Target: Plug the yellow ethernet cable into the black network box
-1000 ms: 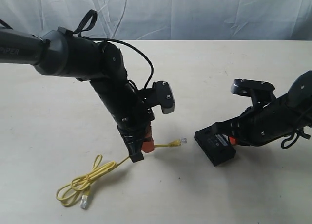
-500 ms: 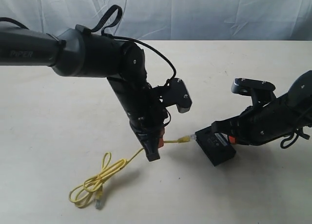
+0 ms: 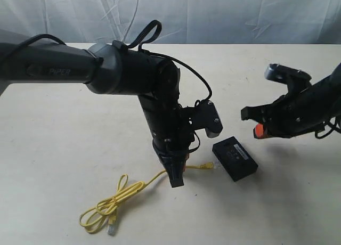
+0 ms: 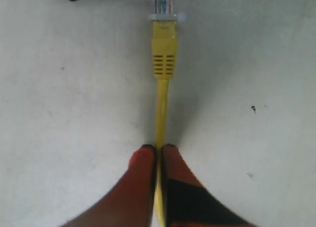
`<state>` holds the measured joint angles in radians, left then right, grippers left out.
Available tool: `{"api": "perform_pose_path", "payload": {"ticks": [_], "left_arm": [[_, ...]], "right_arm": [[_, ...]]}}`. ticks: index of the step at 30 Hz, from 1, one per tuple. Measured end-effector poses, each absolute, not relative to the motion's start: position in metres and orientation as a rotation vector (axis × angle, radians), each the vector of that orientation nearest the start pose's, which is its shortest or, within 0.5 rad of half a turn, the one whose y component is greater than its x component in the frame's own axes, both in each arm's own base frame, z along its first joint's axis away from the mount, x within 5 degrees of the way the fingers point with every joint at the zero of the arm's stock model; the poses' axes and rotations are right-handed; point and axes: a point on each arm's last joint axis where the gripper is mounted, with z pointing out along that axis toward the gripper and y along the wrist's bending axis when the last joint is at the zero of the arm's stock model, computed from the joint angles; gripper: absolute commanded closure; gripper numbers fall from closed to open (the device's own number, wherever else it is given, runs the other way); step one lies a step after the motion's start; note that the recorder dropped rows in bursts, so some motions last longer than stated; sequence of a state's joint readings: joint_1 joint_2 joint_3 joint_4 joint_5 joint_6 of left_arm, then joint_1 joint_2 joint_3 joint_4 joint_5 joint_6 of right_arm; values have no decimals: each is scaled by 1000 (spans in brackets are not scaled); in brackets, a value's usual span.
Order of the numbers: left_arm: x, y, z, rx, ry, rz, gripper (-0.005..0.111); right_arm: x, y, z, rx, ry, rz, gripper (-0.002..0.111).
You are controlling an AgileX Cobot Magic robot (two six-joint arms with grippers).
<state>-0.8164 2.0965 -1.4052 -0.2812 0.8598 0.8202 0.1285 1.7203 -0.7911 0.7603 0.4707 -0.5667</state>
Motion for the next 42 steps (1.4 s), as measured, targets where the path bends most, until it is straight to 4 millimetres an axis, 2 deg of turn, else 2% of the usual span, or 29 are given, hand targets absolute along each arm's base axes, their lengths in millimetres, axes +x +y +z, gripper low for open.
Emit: {"api": "perform_pose_path", "payload": {"ticks": [2,5,8,12,24,42], "left_arm": [[263,-308,135,2014,2246,-337,107],[265,-309,135,1985,2251,-335,107],[265,-309,135,1973,2259,-333,107],[265,-309,135,1974,2259,-328,107],[266,-310,135,1965,2256,-327,107],[267,-306,134,2013,2234,-267,107]], "right_arm": [[297,51,152,-57,2767,555,109],[297,45,154,-131,2763,631,109],[296,51,140,-204,2791,761,109],[296,55,123,-238,2821,846,109],[294,58,105,-232,2875,914,109],[294,58,104,-220,2873,925,109]]}}
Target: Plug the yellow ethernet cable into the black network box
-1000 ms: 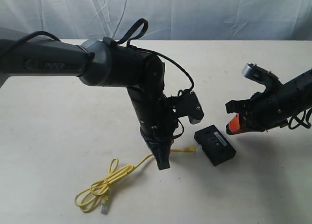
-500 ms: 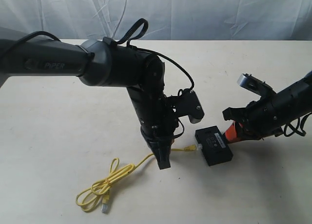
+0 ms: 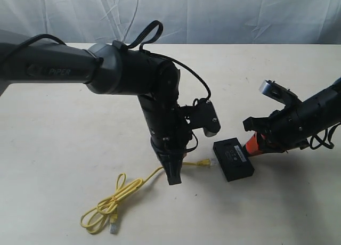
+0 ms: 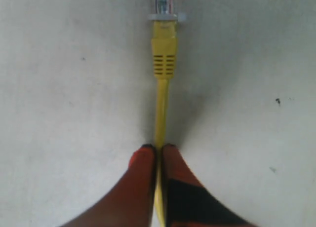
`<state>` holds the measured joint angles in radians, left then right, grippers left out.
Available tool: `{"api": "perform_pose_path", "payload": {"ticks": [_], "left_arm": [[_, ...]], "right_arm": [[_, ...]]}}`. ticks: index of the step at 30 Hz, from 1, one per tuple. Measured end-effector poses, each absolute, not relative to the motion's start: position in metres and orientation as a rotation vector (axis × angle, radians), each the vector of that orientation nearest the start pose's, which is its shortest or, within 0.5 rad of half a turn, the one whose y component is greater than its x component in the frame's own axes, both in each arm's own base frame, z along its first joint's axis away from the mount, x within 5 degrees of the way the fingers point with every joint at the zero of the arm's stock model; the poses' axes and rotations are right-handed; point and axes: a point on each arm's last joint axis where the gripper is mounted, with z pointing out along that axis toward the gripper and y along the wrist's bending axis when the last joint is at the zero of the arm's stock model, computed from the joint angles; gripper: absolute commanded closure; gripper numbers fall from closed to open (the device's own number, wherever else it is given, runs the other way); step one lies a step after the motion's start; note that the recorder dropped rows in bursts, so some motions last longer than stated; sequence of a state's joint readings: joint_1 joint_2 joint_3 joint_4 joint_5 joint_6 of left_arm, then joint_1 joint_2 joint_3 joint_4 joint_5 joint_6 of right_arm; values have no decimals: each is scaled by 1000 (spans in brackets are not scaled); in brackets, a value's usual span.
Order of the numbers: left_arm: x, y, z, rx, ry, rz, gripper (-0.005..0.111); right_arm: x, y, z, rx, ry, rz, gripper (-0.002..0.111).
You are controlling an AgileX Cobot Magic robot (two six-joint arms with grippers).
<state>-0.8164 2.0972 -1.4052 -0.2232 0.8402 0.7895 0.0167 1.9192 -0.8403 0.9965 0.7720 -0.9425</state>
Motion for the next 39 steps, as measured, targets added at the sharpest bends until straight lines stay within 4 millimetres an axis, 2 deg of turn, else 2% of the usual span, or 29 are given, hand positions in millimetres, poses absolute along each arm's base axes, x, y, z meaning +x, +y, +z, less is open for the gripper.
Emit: {"api": "perform_pose_path", "payload": {"ticks": [15,39], "left_arm": [[268,-309,135,1976,2228,-287,107],[267,-311,135,2030,2168,-321,107]], "right_arm": [[294,58,104,-217,2870,925,109],[295,58,104,-215,2869,925,109]]}}
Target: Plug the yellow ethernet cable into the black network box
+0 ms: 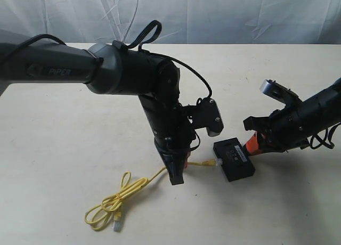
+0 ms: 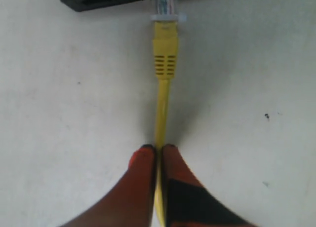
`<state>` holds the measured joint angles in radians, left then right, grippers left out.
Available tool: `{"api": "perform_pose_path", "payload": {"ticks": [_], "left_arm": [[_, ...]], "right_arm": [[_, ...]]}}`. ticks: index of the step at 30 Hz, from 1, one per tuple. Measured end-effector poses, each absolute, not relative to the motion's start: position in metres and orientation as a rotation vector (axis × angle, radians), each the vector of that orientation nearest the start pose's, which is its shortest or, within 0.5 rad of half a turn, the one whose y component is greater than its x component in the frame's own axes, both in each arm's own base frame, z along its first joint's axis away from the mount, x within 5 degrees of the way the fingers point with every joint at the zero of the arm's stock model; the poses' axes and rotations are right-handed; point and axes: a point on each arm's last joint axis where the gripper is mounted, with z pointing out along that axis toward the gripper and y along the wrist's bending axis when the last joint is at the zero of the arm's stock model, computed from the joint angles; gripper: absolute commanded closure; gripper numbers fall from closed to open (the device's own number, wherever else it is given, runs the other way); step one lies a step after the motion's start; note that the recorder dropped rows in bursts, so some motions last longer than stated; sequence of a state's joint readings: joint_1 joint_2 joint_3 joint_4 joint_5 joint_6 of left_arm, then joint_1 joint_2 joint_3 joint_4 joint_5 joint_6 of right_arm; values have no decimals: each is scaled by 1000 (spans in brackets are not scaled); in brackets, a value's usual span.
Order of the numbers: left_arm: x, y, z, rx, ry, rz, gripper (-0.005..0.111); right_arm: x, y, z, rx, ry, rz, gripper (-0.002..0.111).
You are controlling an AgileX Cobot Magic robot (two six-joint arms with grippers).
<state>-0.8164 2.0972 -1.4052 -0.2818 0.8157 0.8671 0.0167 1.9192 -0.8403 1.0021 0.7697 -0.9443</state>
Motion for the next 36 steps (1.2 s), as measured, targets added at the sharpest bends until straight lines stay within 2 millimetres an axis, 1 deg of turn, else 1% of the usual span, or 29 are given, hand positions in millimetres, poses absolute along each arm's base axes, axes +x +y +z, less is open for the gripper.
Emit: {"api": "perform_pose_path", "payload": {"ticks": [8,15,20,24,29,36], "left_arm": [[266,-312,136,2040,2155,-340,107],[267,-313,135,2016,2147,-345,107],[269,-313,124,1989,2210,-328,107],[270,-313,125,1959,2242,-302,107],[276,-312,128,1927,2265,-224,107],[278,-312,134,1900,2273,-206,107]], "right_arm": [[295,58,104,-210,2868,928,109],[295,59,104,-208,2867,929,109],[294,59,105,-208,2866,943,109],[294,60,105,-201,2864,952,109],[295,60,106,-188,2860,964,109],[296,61,107,-142,2847,987,109]]}}
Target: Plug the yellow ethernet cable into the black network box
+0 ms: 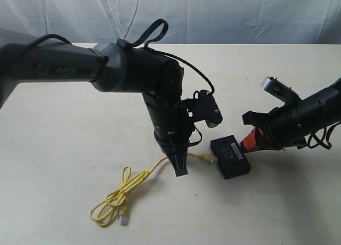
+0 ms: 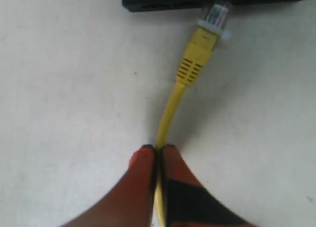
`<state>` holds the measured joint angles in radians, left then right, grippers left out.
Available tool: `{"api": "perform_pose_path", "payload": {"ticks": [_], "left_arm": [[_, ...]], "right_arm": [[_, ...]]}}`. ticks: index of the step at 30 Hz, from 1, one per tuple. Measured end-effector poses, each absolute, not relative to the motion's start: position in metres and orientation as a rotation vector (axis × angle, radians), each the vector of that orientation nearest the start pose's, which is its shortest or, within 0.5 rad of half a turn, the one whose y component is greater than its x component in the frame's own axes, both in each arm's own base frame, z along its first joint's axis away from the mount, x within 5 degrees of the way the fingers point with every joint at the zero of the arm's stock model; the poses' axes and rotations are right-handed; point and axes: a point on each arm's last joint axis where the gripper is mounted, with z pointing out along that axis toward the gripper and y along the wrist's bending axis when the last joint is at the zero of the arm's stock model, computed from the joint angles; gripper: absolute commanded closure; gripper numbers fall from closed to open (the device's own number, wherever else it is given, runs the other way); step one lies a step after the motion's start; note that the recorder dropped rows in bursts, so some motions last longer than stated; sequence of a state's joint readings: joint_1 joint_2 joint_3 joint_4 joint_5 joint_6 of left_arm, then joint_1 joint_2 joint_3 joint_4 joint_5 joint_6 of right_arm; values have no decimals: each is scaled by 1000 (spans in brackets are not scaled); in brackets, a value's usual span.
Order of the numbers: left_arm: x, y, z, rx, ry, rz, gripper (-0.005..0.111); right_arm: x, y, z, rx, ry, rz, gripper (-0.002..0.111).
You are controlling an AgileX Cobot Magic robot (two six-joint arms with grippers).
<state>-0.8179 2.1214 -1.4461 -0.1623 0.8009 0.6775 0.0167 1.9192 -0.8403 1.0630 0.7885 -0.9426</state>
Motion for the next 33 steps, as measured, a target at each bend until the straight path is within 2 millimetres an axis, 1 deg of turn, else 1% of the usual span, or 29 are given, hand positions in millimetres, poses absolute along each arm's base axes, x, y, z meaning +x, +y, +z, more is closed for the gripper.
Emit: {"api": "perform_pose_path", "payload": {"ticks": [13,23,33], "left_arm": [[274,-315,134,1860,2329,-285,107],[278,-311,133,1809,2373,-195,107],[279,-311,134,1768,2392,-190,107]], "right_arm": [[297,63,107,-63,2842,1019,109],[293,62,103,-22,2856,1003,109],[294,62,103,-5,2849,1008,109]]}}
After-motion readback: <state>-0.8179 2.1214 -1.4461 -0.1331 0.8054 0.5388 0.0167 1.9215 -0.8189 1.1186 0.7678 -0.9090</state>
